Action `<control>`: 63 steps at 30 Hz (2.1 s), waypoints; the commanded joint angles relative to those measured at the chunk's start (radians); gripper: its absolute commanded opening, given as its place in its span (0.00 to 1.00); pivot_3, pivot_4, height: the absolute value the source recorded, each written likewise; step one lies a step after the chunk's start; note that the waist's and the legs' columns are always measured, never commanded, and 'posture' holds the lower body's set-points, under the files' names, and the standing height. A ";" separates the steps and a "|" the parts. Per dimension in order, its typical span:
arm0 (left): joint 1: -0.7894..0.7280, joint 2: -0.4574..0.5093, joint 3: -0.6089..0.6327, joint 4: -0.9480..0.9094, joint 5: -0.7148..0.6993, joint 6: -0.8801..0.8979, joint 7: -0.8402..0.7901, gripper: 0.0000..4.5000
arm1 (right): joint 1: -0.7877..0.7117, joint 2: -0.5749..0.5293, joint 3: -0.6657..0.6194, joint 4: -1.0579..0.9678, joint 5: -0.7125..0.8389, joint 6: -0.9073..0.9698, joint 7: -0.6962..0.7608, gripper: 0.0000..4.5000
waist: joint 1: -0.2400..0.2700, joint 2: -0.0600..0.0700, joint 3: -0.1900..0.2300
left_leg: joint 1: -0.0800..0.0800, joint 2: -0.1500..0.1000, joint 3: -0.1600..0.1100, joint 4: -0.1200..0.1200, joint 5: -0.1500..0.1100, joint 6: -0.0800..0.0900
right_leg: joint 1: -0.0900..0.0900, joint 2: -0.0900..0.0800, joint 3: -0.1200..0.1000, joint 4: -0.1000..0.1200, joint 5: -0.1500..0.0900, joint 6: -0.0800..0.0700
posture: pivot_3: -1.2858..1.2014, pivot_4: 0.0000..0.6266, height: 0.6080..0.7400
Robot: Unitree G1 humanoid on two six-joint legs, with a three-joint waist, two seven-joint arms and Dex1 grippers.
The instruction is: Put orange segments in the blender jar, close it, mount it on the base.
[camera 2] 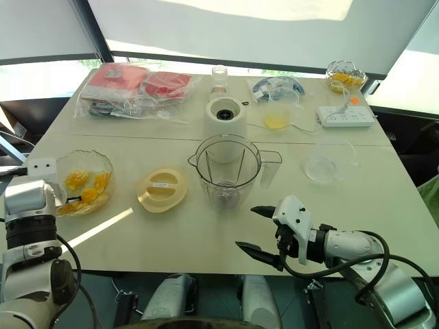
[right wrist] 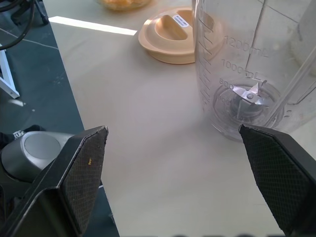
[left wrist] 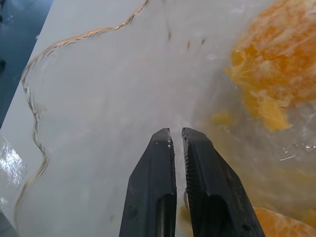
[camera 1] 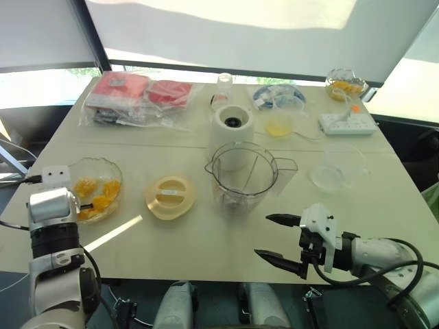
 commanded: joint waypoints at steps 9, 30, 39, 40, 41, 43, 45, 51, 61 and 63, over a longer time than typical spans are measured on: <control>0.043 0.119 -0.166 -0.145 0.013 0.028 -0.113 0.81 | -0.008 -0.002 -0.022 -0.012 -0.003 -0.021 0.010 1.00 | -0.016 0.000 0.000 | -0.003 0.000 0.000 -0.002 0.000 -0.001 | -0.004 -0.001 0.000 0.000 0.000 0.000 | 0.52 0.24 1.00; -0.145 0.212 -0.399 0.372 0.053 -0.408 -0.342 0.81 | 0.033 0.002 -0.055 -0.092 0.030 0.021 -0.029 1.00 | -0.015 0.001 -0.001 | -0.011 -0.002 0.000 -0.002 0.002 -0.003 | -0.009 -0.007 -0.005 -0.001 0.000 0.000 | 0.52 0.24 1.00; -0.123 0.201 -0.409 0.266 0.048 -0.347 -0.433 0.81 | 0.048 0.003 -0.050 -0.084 0.017 0.010 -0.041 1.00 | -0.014 0.002 -0.001 | -0.011 -0.002 0.000 -0.001 0.003 -0.003 | -0.008 -0.007 -0.006 0.000 0.000 0.000 | 0.52 0.24 1.00; -0.106 0.206 -0.411 0.220 0.048 -0.314 -0.444 0.81 | 0.049 0.003 -0.049 -0.083 0.015 0.008 -0.041 1.00 | -0.014 0.002 -0.001 | -0.012 -0.002 0.000 -0.001 0.003 -0.003 | -0.008 -0.007 -0.006 0.000 0.000 0.000 | 0.52 0.24 1.00; -0.082 0.217 -0.418 0.162 0.053 -0.279 -0.455 0.81 | 0.051 0.004 -0.049 -0.081 0.013 0.006 -0.042 1.00 | -0.015 0.002 -0.001 | -0.012 -0.002 0.001 -0.001 0.003 -0.003 | -0.008 -0.007 -0.006 0.000 0.000 0.000 | 0.52 0.24 1.00; -0.044 0.235 -0.423 0.062 0.059 -0.216 -0.475 0.81 | 0.053 0.003 -0.052 -0.078 0.012 0.003 -0.040 1.00 | -0.016 0.002 -0.001 | -0.012 -0.002 0.001 -0.001 0.003 -0.003 | -0.008 -0.007 -0.006 -0.001 0.000 0.000 | 0.52 0.24 1.00; -0.012 0.256 -0.414 -0.034 0.052 -0.148 -0.500 0.81 | 0.055 0.002 -0.055 -0.074 0.011 0.001 -0.037 1.00 | -0.019 0.002 -0.001 | -0.012 -0.003 0.001 -0.001 0.003 -0.003 | -0.008 -0.007 -0.007 -0.001 0.000 0.000 | 0.52 0.24 1.00; 0.072 0.440 -0.351 -0.391 -0.085 0.108 -0.682 0.81 | 0.053 -0.034 -0.111 -0.059 0.045 0.022 0.005 1.00 | -0.021 0.000 0.000 | -0.012 -0.002 0.000 0.001 0.003 -0.003 | -0.008 -0.004 -0.009 0.001 0.000 0.000 | 0.52 0.24 1.00; 0.032 0.664 -0.434 -0.375 -0.138 -0.076 -0.831 0.81 | -0.014 -0.049 -0.092 -0.001 0.049 0.033 0.051 1.00 | -0.017 0.003 0.002 | -0.009 -0.001 -0.001 0.002 0.003 -0.002 | -0.004 0.003 -0.010 -0.001 -0.001 0.000 | 0.52 0.24 1.00; 0.053 0.672 -0.479 -0.347 -0.101 -0.178 -0.829 0.81 | -0.022 -0.046 -0.086 -0.002 0.049 0.038 0.048 1.00 | -0.017 0.005 0.002 | -0.009 -0.001 -0.001 0.002 0.003 -0.002 | -0.004 0.003 -0.009 -0.001 -0.001 0.000 | 0.52 0.24 1.00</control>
